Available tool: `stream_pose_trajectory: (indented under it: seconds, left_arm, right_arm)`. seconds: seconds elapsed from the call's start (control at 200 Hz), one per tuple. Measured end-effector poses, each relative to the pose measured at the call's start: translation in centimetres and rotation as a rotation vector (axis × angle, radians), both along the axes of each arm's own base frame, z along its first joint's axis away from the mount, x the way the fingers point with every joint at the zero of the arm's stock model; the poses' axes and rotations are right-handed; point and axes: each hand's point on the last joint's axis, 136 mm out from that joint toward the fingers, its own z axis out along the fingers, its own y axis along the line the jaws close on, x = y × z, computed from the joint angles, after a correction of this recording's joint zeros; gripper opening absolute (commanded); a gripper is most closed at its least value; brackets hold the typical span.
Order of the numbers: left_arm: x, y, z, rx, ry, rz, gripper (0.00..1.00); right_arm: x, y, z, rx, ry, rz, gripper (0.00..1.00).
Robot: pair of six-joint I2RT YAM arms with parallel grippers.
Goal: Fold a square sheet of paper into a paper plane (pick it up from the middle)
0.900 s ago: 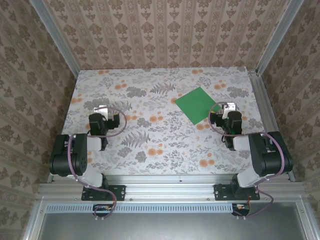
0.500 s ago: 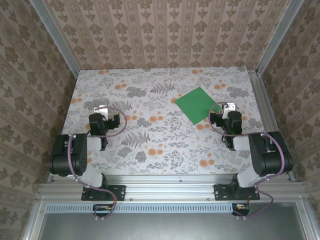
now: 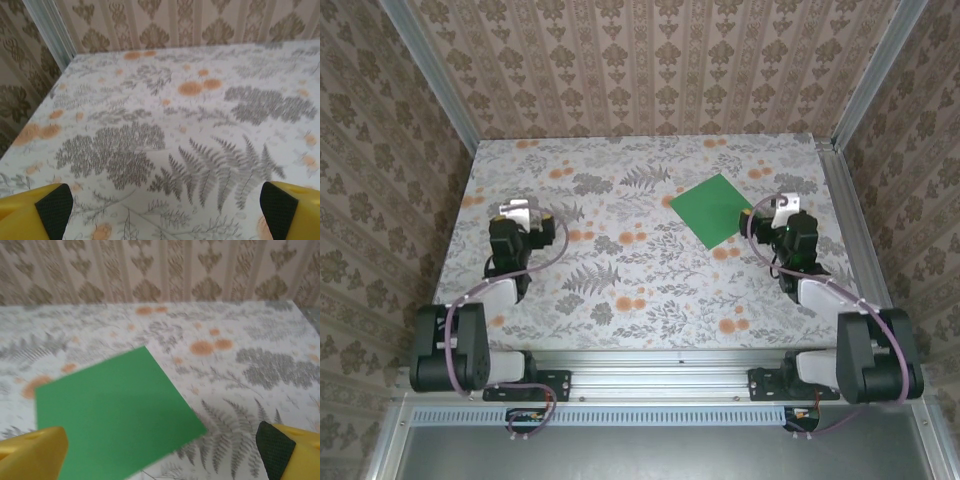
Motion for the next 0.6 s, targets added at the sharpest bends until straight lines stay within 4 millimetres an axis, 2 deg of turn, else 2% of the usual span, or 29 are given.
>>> stream_pose_trajectory:
  seconds: [0.085,0.2,0.375,0.6]
  left_arm:
    - [0.2,-0.5,2.1,-0.034,0.001,-0.008,1.00]
    - [0.3,-1.7,4.1,-0.109,0.042,-0.044,1.00]
    - [-0.2,-4.4,4.6,-0.258,0.171,-0.134,1.00]
    - [-1.8,-8.0,2.2,-0.398,0.352,-0.244,1.00]
  right_arm:
    - [0.5,1.3,2.8,0.049,-0.005,0.039,1.00]
    - [0.6,4.0,4.2,0.111,0.045,0.097,1.00]
    - [0.2,8.2,2.8,0.150,0.206,0.144,1.00]
    - [1.6,10.6,0.2,0.146,0.386,0.087,1.00]
